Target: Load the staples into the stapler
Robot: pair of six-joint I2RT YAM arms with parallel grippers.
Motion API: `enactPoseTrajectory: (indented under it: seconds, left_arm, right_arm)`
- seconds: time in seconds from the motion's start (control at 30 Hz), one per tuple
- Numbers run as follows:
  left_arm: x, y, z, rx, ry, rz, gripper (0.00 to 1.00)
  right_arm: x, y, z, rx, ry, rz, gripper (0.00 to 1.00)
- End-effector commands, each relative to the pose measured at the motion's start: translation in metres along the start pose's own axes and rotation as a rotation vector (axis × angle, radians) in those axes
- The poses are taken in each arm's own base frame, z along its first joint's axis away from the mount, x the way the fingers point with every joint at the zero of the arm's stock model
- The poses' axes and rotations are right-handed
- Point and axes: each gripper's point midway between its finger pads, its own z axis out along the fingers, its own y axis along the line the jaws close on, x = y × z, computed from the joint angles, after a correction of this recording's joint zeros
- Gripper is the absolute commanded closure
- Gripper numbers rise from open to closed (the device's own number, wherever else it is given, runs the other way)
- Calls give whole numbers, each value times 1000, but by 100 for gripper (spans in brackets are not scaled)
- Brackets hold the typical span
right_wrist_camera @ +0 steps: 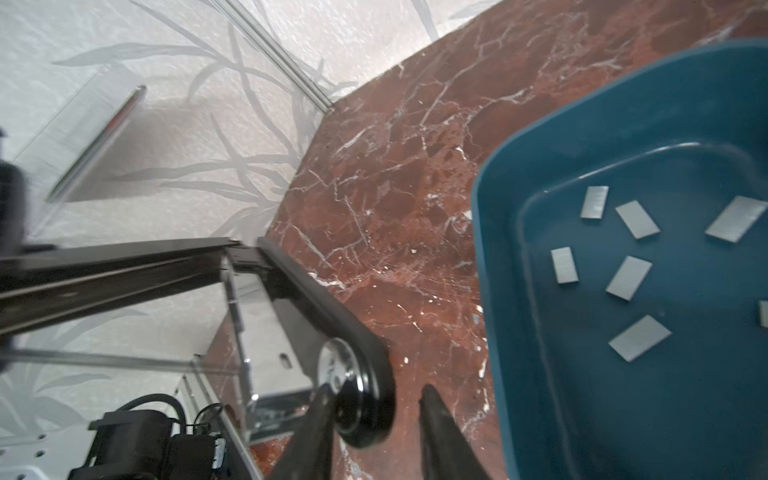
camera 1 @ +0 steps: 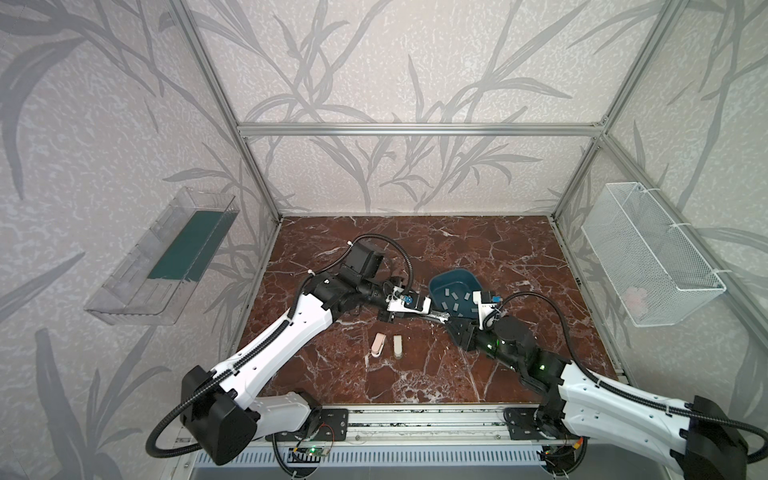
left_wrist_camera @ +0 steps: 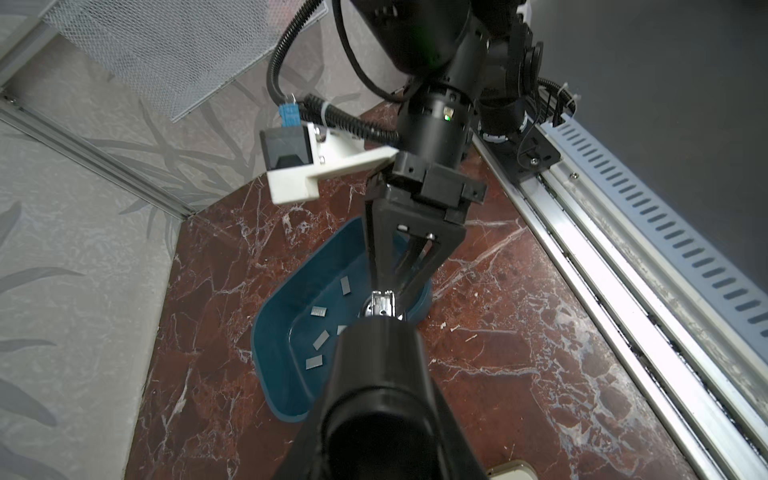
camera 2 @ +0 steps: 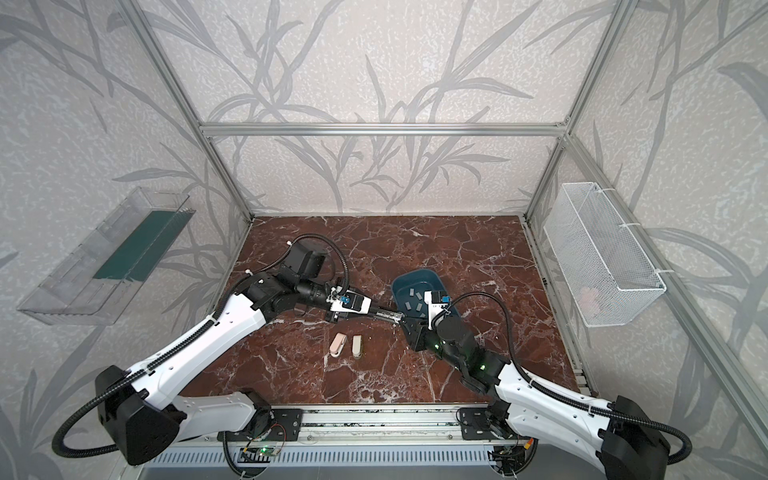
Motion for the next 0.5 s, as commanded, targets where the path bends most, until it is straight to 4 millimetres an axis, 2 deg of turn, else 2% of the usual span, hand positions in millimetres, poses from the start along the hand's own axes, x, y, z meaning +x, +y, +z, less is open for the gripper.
enactPoseTrajectory:
  seconds: [0.0,0.13,0.23,0.33,0.4,0.47]
  left_arm:
    - [-33,7,-10,-9,-141,54,100]
    - [-9,14,-9,-37,-49,31,100]
    - [7,21,-9,-55,-6,1,100]
    - [14,26,-12,-67,5,-18,100]
    - [13,28,-16,-78,-2,-15,100]
    - [14,28,-17,-85,4,-14,100]
  right_arm:
    - [5,-3,-2,22,46,-121,50]
    - [-12,11,-17,14,30,-210,36]
    - [-25,5,-33,81,-3,-239,28]
    - [-40,4,-46,103,-77,-248,19]
    - [-50,15,-55,61,-112,-287,18]
    - [-57,34,-62,-11,-128,-360,8]
